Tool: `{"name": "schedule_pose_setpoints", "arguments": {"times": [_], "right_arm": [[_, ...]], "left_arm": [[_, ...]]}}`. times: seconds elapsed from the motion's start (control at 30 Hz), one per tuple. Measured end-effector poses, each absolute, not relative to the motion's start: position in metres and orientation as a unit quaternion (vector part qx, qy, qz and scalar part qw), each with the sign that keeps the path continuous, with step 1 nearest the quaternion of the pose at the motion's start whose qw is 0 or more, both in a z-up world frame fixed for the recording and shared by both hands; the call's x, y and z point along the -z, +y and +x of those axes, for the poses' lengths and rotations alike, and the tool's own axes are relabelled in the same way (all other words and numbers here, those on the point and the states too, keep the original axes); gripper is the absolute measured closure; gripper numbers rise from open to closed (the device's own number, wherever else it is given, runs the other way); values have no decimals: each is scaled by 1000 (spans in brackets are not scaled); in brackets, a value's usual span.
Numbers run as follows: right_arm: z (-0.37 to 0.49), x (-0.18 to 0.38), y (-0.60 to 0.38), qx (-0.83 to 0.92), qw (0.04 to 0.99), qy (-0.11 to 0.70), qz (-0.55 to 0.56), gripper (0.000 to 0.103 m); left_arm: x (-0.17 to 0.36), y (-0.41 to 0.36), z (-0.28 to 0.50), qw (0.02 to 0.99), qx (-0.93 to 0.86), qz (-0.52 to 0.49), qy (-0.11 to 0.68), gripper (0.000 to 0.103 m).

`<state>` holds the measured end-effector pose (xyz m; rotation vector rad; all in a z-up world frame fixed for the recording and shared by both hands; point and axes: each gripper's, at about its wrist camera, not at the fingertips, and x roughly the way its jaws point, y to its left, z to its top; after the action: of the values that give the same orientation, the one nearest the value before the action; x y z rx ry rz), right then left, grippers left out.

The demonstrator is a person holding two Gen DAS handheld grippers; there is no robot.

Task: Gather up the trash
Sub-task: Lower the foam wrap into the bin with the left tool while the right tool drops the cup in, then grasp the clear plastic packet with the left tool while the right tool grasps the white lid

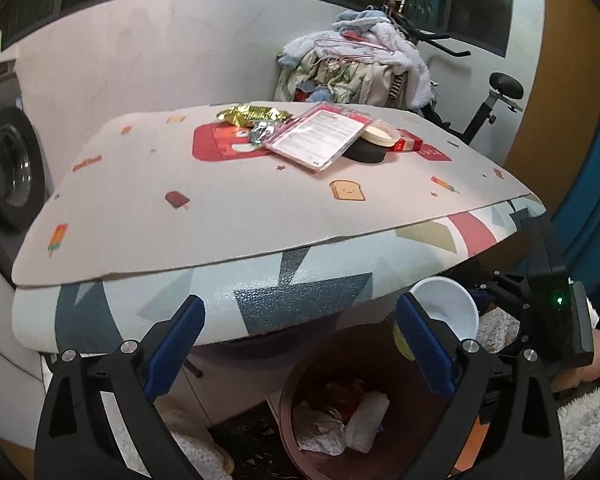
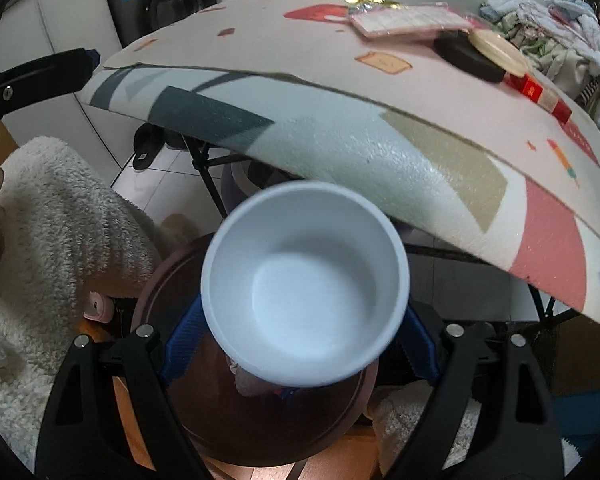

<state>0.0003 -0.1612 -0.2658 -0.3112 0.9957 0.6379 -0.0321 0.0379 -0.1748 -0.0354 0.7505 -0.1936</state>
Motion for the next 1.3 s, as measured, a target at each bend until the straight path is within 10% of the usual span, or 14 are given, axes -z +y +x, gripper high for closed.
{"name": "schedule_pose_setpoints", "arguments": {"times": [1.3], "right_arm": [[11,233,-200,-237,871,424,-80,6]], "left_arm": [[188,50,-16,916,61,-54,394,9]]}}
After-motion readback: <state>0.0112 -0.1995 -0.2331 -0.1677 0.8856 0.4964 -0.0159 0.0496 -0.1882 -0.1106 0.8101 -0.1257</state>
